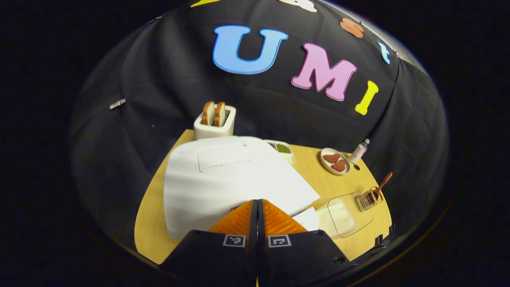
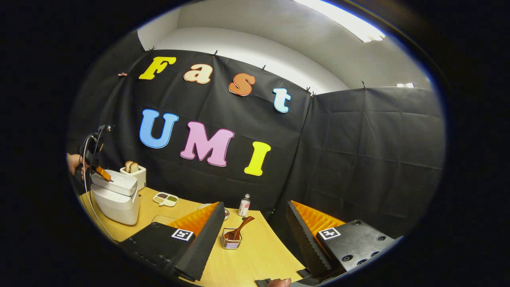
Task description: Close the left gripper, press the button to open the rice cooker; take a wooden spoon from the chopstick holder with the right hand, scoop a spoonful of rice and pour it into the rice cooker, then put the wooden spoon back into the chopstick holder.
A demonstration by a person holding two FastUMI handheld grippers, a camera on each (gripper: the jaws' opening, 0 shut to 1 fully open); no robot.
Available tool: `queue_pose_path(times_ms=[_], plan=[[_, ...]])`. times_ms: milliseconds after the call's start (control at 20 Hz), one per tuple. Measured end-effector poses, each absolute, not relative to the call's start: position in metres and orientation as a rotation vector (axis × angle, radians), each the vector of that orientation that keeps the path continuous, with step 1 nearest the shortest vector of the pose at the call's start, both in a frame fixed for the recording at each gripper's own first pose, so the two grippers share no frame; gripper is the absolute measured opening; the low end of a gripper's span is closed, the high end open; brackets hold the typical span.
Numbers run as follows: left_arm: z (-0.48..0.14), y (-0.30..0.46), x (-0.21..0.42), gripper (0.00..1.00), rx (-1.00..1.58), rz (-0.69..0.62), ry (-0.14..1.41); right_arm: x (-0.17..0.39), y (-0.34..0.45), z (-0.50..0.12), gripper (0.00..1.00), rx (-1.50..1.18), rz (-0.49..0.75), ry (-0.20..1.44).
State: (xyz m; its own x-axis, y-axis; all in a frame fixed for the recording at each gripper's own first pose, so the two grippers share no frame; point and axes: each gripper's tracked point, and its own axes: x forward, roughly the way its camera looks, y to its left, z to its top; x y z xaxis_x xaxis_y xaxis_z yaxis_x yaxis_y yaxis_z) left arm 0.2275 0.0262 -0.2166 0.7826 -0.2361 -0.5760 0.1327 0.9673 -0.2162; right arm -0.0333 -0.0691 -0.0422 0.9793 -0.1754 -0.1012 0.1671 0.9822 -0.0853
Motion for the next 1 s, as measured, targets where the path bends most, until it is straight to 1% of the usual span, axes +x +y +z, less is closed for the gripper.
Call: queue_pose_path(times_ms=[50, 100, 300, 400, 450, 500, 650, 700, 850, 1000], plan=[[-0.2, 0.03, 0.233, 0.09, -0.159, -0.189, 0.58, -0.033, -0.068, -0.043, 0.98, -0.073, -0.171, 0.11], [-0.184, 0.035, 0.238, 0.06, -0.143, -0.172, 0.524, -0.032, -0.066, -0.043, 0.98, -0.072, -0.169, 0.11], [-0.125, 0.054, 0.25, 0.07, -0.044, -0.117, 0.329, -0.031, -0.057, -0.041, 0.98, -0.079, -0.151, 0.104], [-0.103, 0.049, 0.238, 0.08, -0.016, -0.123, 0.257, -0.03, -0.054, -0.041, 0.98, -0.088, -0.143, 0.103], [-0.092, 0.043, 0.23, 0.15, -0.012, -0.143, 0.228, -0.029, -0.053, -0.042, 0.98, -0.091, -0.139, 0.105], [-0.084, 0.04, 0.223, 0.24, -0.01, -0.161, 0.198, -0.029, -0.052, -0.042, 0.98, -0.091, -0.135, 0.105], [-0.046, 0.032, 0.196, 0.9, -0.024, -0.183, 0.072, -0.026, -0.05, -0.043, 0.98, -0.075, -0.13, 0.104], [-0.034, 0.031, 0.183, 0.98, -0.042, -0.177, 0.026, -0.025, -0.049, -0.043, 0.98, -0.069, -0.127, 0.102], [-0.008, 0.027, 0.148, 0.98, -0.064, -0.153, -0.06, -0.021, -0.043, -0.046, 0.98, -0.067, -0.098, 0.102], [-0.004, 0.022, 0.114, 0.98, -0.069, -0.137, -0.071, -0.014, -0.044, -0.046, 0.98, -0.054, -0.072, 0.094]])
